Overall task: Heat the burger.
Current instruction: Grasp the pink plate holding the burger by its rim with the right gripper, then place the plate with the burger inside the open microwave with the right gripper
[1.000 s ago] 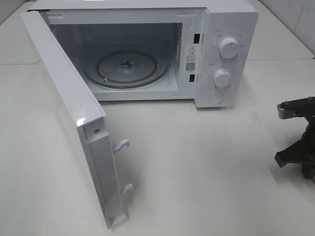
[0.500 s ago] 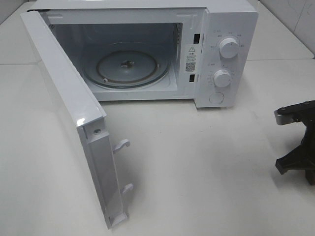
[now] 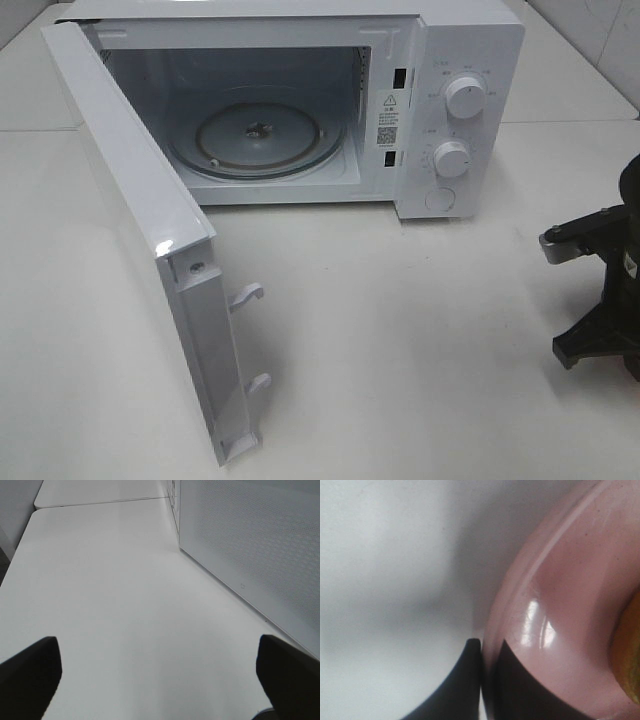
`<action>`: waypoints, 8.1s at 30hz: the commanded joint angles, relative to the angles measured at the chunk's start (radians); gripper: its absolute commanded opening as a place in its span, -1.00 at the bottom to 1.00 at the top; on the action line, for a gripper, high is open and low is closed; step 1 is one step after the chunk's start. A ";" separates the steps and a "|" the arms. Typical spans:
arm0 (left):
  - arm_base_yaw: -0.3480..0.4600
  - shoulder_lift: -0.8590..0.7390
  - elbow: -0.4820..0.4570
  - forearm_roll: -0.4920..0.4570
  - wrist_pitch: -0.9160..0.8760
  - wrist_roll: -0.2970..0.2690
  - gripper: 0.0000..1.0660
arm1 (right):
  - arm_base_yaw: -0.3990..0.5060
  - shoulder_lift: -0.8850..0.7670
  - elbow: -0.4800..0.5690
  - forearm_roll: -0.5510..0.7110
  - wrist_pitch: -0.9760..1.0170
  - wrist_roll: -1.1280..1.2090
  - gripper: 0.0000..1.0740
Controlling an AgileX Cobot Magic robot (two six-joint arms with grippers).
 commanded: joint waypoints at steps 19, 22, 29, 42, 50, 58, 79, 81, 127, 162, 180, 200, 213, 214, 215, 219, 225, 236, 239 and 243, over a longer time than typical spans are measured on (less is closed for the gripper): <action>-0.002 -0.013 0.000 0.001 -0.016 -0.004 0.84 | 0.115 -0.165 0.003 -0.121 0.218 0.058 -1.00; -0.002 -0.013 0.000 0.001 -0.016 -0.004 0.84 | 0.139 -0.189 0.003 -0.127 0.239 0.060 -1.00; -0.002 -0.013 0.000 0.001 -0.016 -0.004 0.84 | 0.212 -0.231 0.003 -0.132 0.318 0.080 -1.00; -0.002 -0.013 0.000 0.001 -0.016 -0.004 0.84 | 0.365 -0.305 0.036 -0.128 0.397 0.130 -1.00; -0.002 -0.013 0.000 0.001 -0.016 -0.004 0.84 | 0.469 -0.329 0.113 -0.100 0.409 0.172 -1.00; -0.002 -0.013 0.000 0.001 -0.016 -0.004 0.84 | 0.577 -0.354 0.141 -0.074 0.412 0.200 -1.00; -0.002 -0.013 0.000 0.001 -0.016 -0.004 0.84 | 0.838 -0.374 0.141 -0.021 0.496 0.243 -1.00; -0.002 -0.013 0.000 0.001 -0.016 -0.004 0.84 | 0.846 -0.374 0.141 -0.021 0.501 0.242 -1.00; -0.002 -0.013 0.000 0.001 -0.016 -0.004 0.84 | 0.846 -0.374 0.140 -0.378 0.173 -0.271 -0.95; -0.002 -0.013 0.000 0.001 -0.016 -0.004 0.84 | 0.765 -0.374 0.140 -0.496 -0.278 -0.732 -0.94; -0.002 -0.013 0.000 0.001 -0.016 -0.004 0.84 | 0.548 -0.374 0.140 -0.233 -0.395 -1.266 -0.98; -0.002 -0.013 0.000 0.001 -0.016 -0.004 0.84 | 0.481 -0.374 0.058 0.266 -0.460 -1.826 -1.00; -0.002 -0.013 0.000 0.001 -0.016 -0.004 0.84 | 0.390 -0.329 0.000 0.354 -0.462 -1.939 -1.00; -0.002 -0.013 0.000 0.001 -0.016 -0.004 0.84 | 0.390 -0.323 -0.005 0.351 -0.465 -1.939 -1.00; -0.002 -0.013 0.000 0.001 -0.016 -0.004 0.84 | 0.390 -0.323 -0.005 0.351 -0.465 -1.939 -1.00; -0.002 -0.013 0.000 0.001 -0.016 -0.004 0.84 | 0.390 -0.284 -0.034 0.350 -0.468 -1.938 -1.00; -0.002 -0.013 0.000 0.001 -0.016 -0.004 0.84 | 0.390 -0.255 -0.068 0.341 -0.468 -1.938 -1.00; -0.002 -0.013 0.000 0.001 -0.016 -0.004 0.84 | 0.400 -0.159 -0.157 0.341 -0.467 -1.909 -1.00; -0.002 -0.013 0.000 0.001 -0.016 -0.004 0.84 | 0.419 -0.129 -0.181 0.340 -0.467 -1.900 -1.00; -0.002 -0.013 0.000 0.001 -0.016 -0.004 0.84 | 0.427 -0.098 -0.207 0.340 -0.468 -1.890 -1.00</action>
